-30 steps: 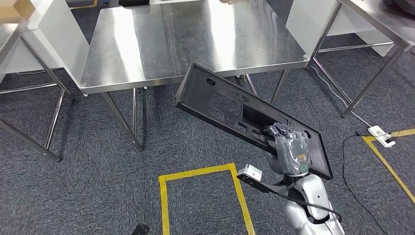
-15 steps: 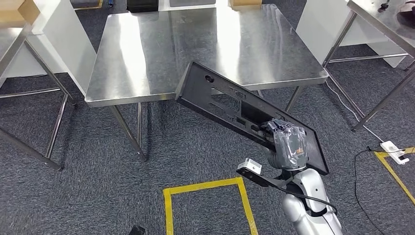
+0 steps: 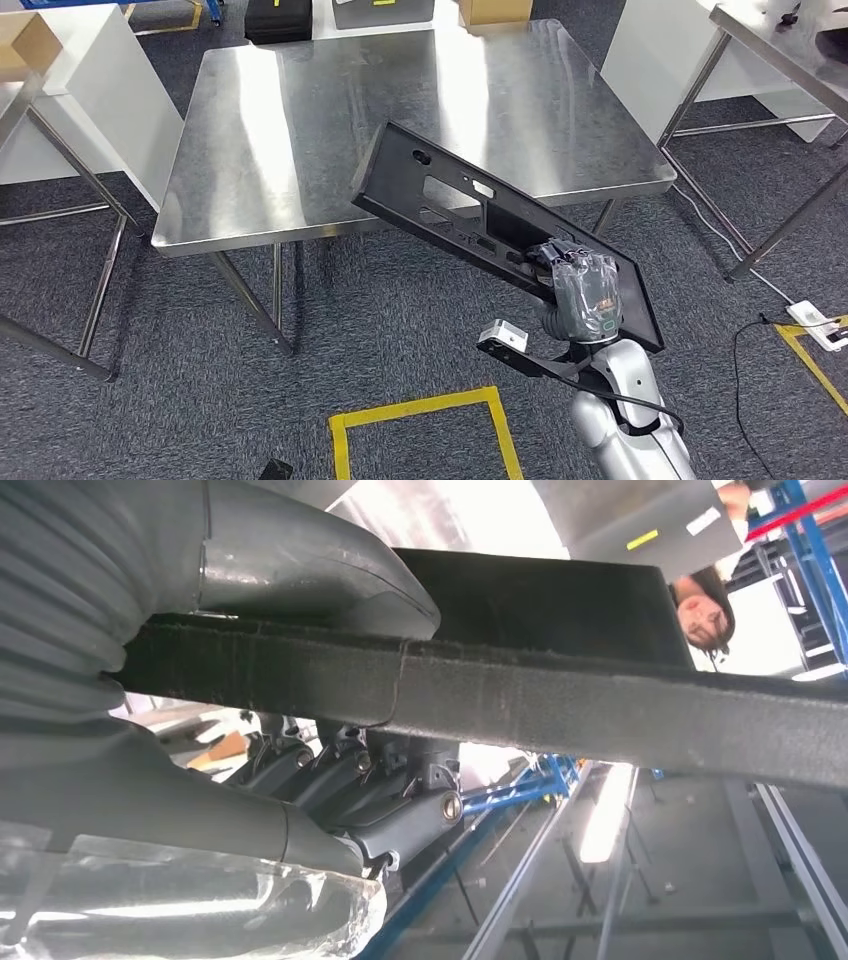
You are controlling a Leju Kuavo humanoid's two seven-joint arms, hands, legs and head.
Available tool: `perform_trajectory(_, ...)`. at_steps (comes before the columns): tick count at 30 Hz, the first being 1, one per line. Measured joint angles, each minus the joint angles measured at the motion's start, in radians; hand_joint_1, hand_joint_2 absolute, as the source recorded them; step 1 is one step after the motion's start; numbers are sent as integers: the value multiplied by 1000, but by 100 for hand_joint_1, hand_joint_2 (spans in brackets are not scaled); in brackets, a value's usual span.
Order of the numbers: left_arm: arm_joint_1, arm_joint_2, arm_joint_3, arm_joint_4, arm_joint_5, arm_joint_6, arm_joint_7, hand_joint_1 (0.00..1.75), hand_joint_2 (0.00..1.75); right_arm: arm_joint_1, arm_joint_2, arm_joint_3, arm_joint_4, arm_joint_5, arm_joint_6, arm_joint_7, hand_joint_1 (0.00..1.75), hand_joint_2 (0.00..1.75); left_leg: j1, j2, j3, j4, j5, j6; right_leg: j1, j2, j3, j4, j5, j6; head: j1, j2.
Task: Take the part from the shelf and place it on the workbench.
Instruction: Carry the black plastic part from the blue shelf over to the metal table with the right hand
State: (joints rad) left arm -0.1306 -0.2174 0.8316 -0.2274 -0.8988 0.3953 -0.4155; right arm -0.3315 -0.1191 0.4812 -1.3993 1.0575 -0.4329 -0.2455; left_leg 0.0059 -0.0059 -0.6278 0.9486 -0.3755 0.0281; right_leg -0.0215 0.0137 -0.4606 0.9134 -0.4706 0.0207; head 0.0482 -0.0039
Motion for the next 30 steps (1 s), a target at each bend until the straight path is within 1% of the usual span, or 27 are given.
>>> perform_trajectory(1, 0, 1, 0, 0, 0, 1, 0, 0, 175, -1, 0, 0, 2, 0, 0, 0, 150, 175, -4, -1, 4, -13, 15, 10, 2, 2, 9, 0, -2, 8, -1, 0)
perform_trajectory(3, -1, 1, 0, 0, -1, 2, 0, 0, 175, -2, 0, 0, 3, 0, -1, 1, 150, 175, -7, -2, 26, -22, 10, 29, 6, 2, 12, 13, -3, 20, -1, 0)
perform_trajectory(4, -2, 1, 0, 0, -2, 2, 0, 0, 175, -2, -1, 0, 4, -1, -2, 1, 150, 175, -7, -2, 39, -27, 8, 38, 8, 1, -1, 43, -5, 21, -1, 0)
perform_trajectory(5, -3, 0, 0, 0, -2, 3, 0, 0, 175, -2, -1, -1, 4, -1, -3, 1, 150, 175, -7, -2, 52, -30, 6, 46, 9, -1, -28, 91, -12, 20, 1, 0)
perform_trajectory(6, -4, 0, 0, 0, -2, 4, 0, 0, 175, -1, -2, -1, 4, -1, -4, 1, 150, 175, -8, -2, 60, -32, 2, 50, 8, -2, -70, 158, -25, 17, 2, 0)
perform_trajectory(8, -4, 0, 0, 0, -2, 5, 0, 0, 175, 6, -3, -1, 4, -1, -6, 1, 150, 175, -10, -4, 71, -32, -12, 56, 9, -2, -168, 292, -71, 11, 3, 0)
perform_trajectory(9, -3, -1, 0, 0, -1, 6, 0, 0, 175, 10, -3, -1, 5, -1, -6, 1, 150, 175, -11, -6, 80, -31, -22, 57, 9, -2, -205, 326, -96, 10, 3, 0)
perform_trajectory(10, -1, -2, 0, 0, -1, 6, 0, 0, 175, 14, -4, -1, 5, -1, -6, 1, 150, 175, -13, -8, 92, -31, -33, 56, 9, -3, -226, 326, -110, 11, 3, 0)
perform_trajectory(11, 1, -3, 0, 0, 0, 6, 0, 0, 175, 15, -5, -1, 5, -2, -6, 1, 150, 175, -15, -10, 106, -30, -44, 55, 9, -3, -227, 290, -102, 17, 4, 0)
perform_trajectory(12, 3, -4, 0, 0, 0, 7, 0, 0, 175, 15, -5, -1, 5, -2, -6, 1, 150, 175, -16, -11, 121, -29, -56, 54, 10, -4, -216, 228, -70, 27, 5, 0)
perform_trajectory(13, 3, -5, 1, 0, 1, 8, 0, 0, 175, 15, -6, -1, 5, -2, -6, 1, 150, 175, -18, -12, 133, -27, -68, 51, 11, -6, -198, 153, -17, 39, 6, 0)
perform_trajectory(14, 4, -6, 1, 1, 2, 9, 0, 0, 175, 14, -7, -1, 6, -2, -6, 1, 150, 175, -21, -13, 144, -25, -81, 47, 12, -10, -182, 86, 37, 45, 6, 0)
perform_trajectory(15, 4, -7, 1, 1, 3, 10, 0, 0, 175, 13, -7, 0, 6, -2, -6, 1, 150, 175, -23, -14, 150, -25, -92, 43, 16, -12, -168, 41, 82, 43, 5, 0)
perform_trajectory(16, 4, -7, 1, 1, 4, 12, 0, 0, 175, 13, -6, 0, 7, -2, -7, 1, 150, 175, -25, -14, 154, -22, -97, 37, 18, -14, -159, 17, 110, 33, 4, 0)
perform_trajectory(17, 3, -8, 2, 1, 5, 13, 0, 0, 175, 11, -6, 0, 7, -3, -7, 0, 150, 175, -26, -15, 156, -14, -99, 32, 18, -15, -152, 12, 118, 16, 3, 0)
perform_trajectory(18, 3, -8, 2, 1, 6, 15, 0, 0, 175, 10, -6, 0, 7, -3, -7, 0, 150, 175, -25, -14, 147, 4, -97, 27, 15, -13, -143, 10, 120, 3, 2, 0)
perform_trajectory(19, 3, -8, 2, 1, 7, 16, -1, 0, 175, 7, -7, 0, 7, -4, -7, 0, 150, 175, -24, -12, 131, 40, -91, 22, 11, -14, -135, 9, 117, -9, 2, 0)
perform_trajectory(20, 3, -9, 2, 1, 7, 16, -2, 0, 175, 4, -6, 0, 7, -4, -7, 0, 150, 175, -22, -10, 101, 90, -89, 16, 8, -14, -126, 7, 112, -18, 2, 0)
perform_trajectory(21, 3, -9, 2, 1, 6, 17, -4, 0, 175, 1, -5, 1, 7, -4, -6, 0, 150, 175, -18, -8, 61, 151, -98, 9, 6, -14, -119, 6, 105, -25, 2, 0)
perform_trajectory(22, 3, -9, 2, 1, 6, 17, -5, 0, 175, -2, -5, 1, 7, -4, -6, -1, 150, 175, -14, -6, 18, 213, -121, 0, 6, -14, -112, 6, 98, -30, 2, 0)
perform_trajectory(23, 4, -10, 2, 1, 6, 17, -6, 0, 175, -3, -4, 1, 8, -4, -6, -1, 150, 175, -9, -5, -23, 263, -156, -7, 6, -13, -106, 7, 91, -32, 1, 0)
perform_trajectory(24, 5, -10, 2, 1, 5, 17, -7, 0, 175, -3, -4, 1, 9, -4, -5, -1, 150, 175, -4, -3, -56, 293, -189, -13, 6, -12, -99, 7, 83, -32, 1, 0)
perform_trajectory(25, 5, -10, 2, 1, 5, 17, -7, 0, 175, -2, -4, 1, 10, -4, -5, -1, 150, 175, 1, 0, -75, 295, -206, -17, 6, -10, -90, 7, 74, -30, 1, 0)
perform_trajectory(26, 6, -9, 2, 1, 5, 17, -7, 0, 175, -2, -5, 1, 12, -5, -5, -1, 150, 175, 4, 2, -76, 266, -197, -19, 6, -9, -80, 8, 66, -28, 2, 0)
perform_trajectory(28, 7, -9, 2, 1, 5, 17, -8, 0, 175, -2, -5, 1, 13, -5, -5, -1, 150, 175, 7, 3, -63, 201, -158, -18, 6, -7, -65, 8, 54, -24, 2, 0)
perform_trajectory(29, 7, -9, 2, 1, 5, 17, -8, 0, 175, -2, -5, 1, 13, -5, -5, -1, 150, 175, 7, 3, -56, 181, -144, -18, 6, -7, -61, 8, 51, -23, 2, 0)
perform_trajectory(30, 7, -9, 2, 1, 5, 17, -8, 0, 175, -2, -5, 1, 13, -5, -5, -1, 150, 175, 7, 3, -54, 177, -141, -17, 6, -7, -60, 8, 51, -23, 2, 0)
